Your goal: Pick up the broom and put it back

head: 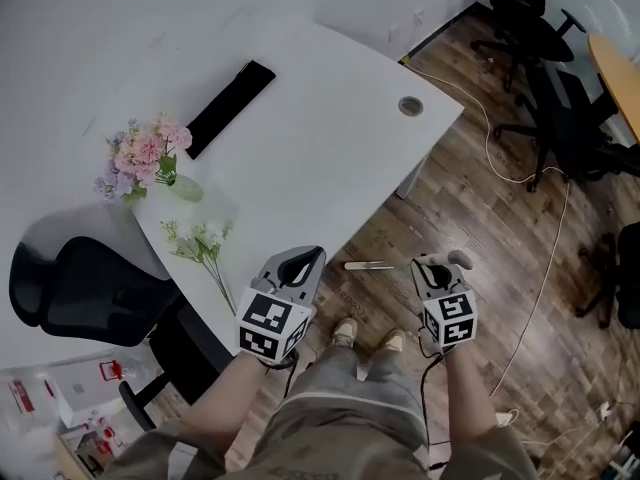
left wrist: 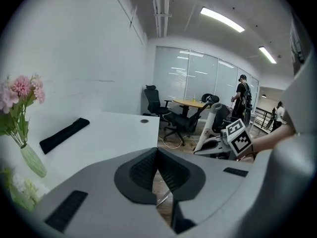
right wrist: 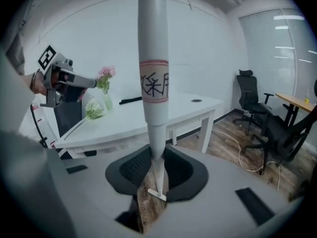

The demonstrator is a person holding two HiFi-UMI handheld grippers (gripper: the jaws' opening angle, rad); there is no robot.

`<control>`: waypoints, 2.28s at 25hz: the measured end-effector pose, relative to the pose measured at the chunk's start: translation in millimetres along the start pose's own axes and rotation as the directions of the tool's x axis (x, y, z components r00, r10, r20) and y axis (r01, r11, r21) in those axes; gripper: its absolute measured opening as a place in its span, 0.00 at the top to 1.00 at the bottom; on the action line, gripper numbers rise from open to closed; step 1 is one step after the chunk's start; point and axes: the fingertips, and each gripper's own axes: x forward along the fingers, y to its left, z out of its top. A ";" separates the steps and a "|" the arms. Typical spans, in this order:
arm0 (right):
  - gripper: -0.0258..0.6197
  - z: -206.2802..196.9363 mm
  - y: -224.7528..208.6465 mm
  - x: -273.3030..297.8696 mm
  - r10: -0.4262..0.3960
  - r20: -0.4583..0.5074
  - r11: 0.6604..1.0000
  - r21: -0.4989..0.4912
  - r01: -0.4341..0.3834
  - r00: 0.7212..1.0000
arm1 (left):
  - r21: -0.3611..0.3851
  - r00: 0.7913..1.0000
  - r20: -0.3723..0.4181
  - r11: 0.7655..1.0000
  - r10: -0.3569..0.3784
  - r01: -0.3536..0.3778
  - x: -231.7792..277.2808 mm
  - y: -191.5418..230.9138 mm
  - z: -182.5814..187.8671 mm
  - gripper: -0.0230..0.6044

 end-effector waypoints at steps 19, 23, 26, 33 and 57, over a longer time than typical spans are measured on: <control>0.81 195.6 1.4 -237.6 -0.175 0.324 0.975 -0.074 0.209 0.930 | 0.188 0.971 0.230 0.982 -0.060 0.016 -80.3 -42.8 150.0 0.94; 0.81 196.1 2.0 -283.8 -0.220 0.343 0.961 -0.084 0.263 0.913 | 0.220 0.949 0.295 0.975 -0.110 0.045 -100.6 -67.8 177.1 0.94; 0.81 187.7 2.7 -313.6 -0.259 0.353 0.953 -0.060 0.298 0.899 | 0.244 0.940 0.310 0.967 -0.146 0.070 -110.3 -86.6 182.4 0.94; 0.81 157.8 -1.3 -346.3 -0.308 0.346 0.945 0.005 0.327 0.886 | 0.258 0.941 0.287 0.960 -0.181 0.106 -105.5 -107.1 172.0 0.94; 0.81 157.8 9.2 -263.9 -0.020 0.248 0.985 -0.161 0.061 0.969 | 0.153 0.980 0.199 0.987 0.006 -0.037 -100.3 -64.8 121.5 0.94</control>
